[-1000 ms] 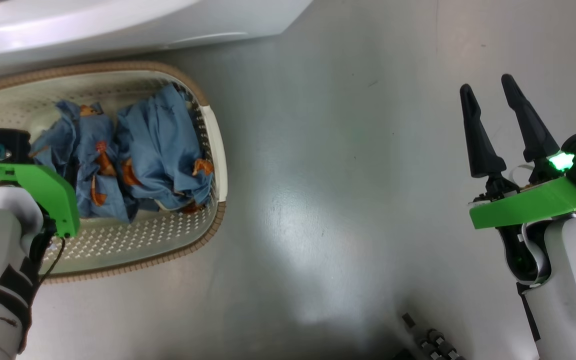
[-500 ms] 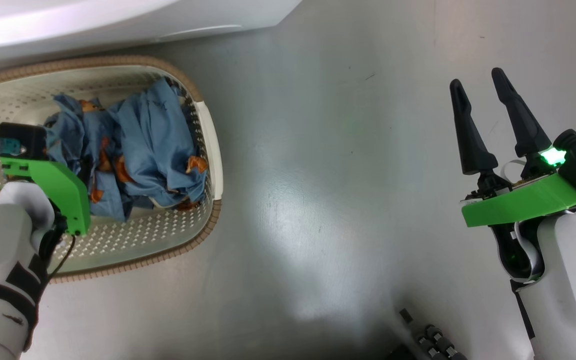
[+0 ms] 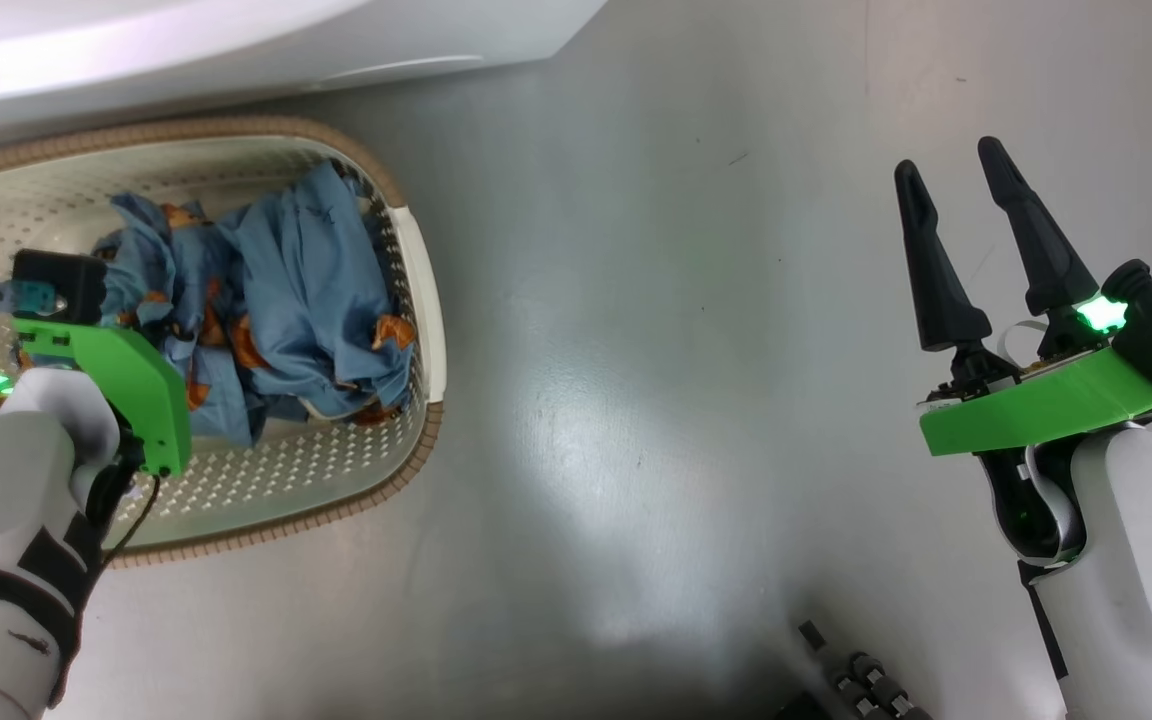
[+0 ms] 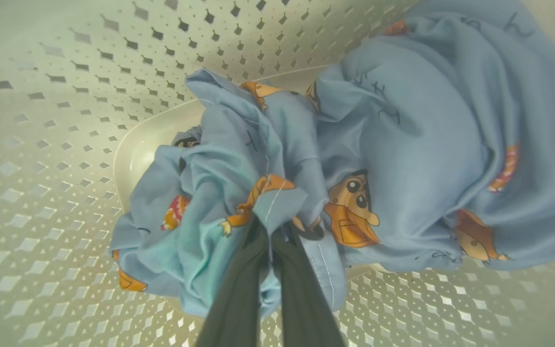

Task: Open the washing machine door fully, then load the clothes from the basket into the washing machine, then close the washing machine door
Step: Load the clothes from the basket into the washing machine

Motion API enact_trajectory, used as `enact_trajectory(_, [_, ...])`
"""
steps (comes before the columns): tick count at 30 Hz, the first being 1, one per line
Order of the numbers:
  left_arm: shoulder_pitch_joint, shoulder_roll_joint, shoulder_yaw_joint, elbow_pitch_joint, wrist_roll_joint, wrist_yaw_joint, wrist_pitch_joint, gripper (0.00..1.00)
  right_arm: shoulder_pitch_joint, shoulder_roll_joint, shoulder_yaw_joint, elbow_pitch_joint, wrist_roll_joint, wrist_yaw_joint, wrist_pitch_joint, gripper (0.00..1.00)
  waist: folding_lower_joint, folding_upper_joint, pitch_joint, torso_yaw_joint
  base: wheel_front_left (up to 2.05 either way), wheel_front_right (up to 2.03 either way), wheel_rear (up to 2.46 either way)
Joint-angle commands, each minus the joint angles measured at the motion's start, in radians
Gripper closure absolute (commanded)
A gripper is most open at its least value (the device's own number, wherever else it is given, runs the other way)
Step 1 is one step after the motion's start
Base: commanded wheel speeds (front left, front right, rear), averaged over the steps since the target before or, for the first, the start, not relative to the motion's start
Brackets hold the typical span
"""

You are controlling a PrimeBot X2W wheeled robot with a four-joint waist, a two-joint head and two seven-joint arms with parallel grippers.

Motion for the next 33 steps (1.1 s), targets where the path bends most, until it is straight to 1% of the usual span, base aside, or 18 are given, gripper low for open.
enact_trajectory(1, [0.016, 0.043, 0.007, -0.004, -0.016, -0.001, -0.013, 1.0, 0.029, -0.002, 0.015, -0.02, -0.003, 0.003, -0.005, 0.0, 0.0, 0.0, -0.005, 0.002, 0.0, 0.0, 0.0])
enact_trajectory(5, [0.025, 0.035, 0.006, 0.002, -0.056, -0.001, -0.037, 1.0, 0.034, -0.004, 0.009, -0.015, -0.004, 0.003, -0.005, 0.0, 0.0, 0.0, -0.029, 0.013, 0.0, 0.0, 0.0])
enact_trajectory(10, [0.051, 0.015, 0.047, 0.001, -0.144, -0.001, -0.093, 1.0, 0.046, -0.008, 0.002, -0.006, -0.002, 0.003, -0.005, 0.0, 0.0, 0.0, -0.08, 0.035, 0.0, 0.0, 0.0])
enact_trajectory(14, [0.084, 0.005, 0.057, -0.024, -0.197, -0.001, -0.138, 1.0, 0.06, -0.015, -0.002, 0.006, 0.001, 0.003, -0.005, 0.0, 0.0, 0.0, -0.134, 0.056, 0.0, 0.0, 0.0])
enact_trajectory(16, [0.093, 0.004, 0.058, -0.031, -0.207, -0.001, -0.149, 1.0, 0.065, -0.016, -0.003, 0.009, 0.002, 0.003, -0.005, 0.0, 0.0, 0.0, -0.149, 0.061, 0.0, 0.0, 0.0])
enact_trajectory(22, [0.145, 0.006, 0.07, -0.079, -0.253, -0.001, -0.192, 1.0, 0.102, -0.029, -0.01, 0.021, 0.006, 0.003, -0.005, 0.0, 0.0, 0.0, -0.24, 0.091, 0.0, 0.0, 0.0])
enact_trajectory(24, [0.159, 0.012, 0.081, -0.104, -0.254, -0.001, -0.196, 1.0, 0.117, -0.033, -0.015, 0.025, 0.008, 0.003, -0.005, 0.0, 0.0, 0.0, -0.272, 0.101, 0.0, 0.0, 0.0])
enact_trajectory(27, [0.185, 0.032, 0.14, -0.171, -0.228, -0.001, -0.197, 1.0, 0.142, -0.039, -0.02, 0.033, 0.01, 0.003, -0.005, 0.0, 0.0, 0.0, -0.319, 0.113, 0.0, 0.0, 0.0])
enact_trajectory(33, [0.288, 0.043, 0.311, -0.315, -0.112, 0.001, -0.197, 1.0, 0.2, -0.048, -0.029, 0.043, 0.015, 0.003, -0.005, 0.0, 0.0, 0.0, -0.415, 0.124, 0.0, 0.0, 0.0])
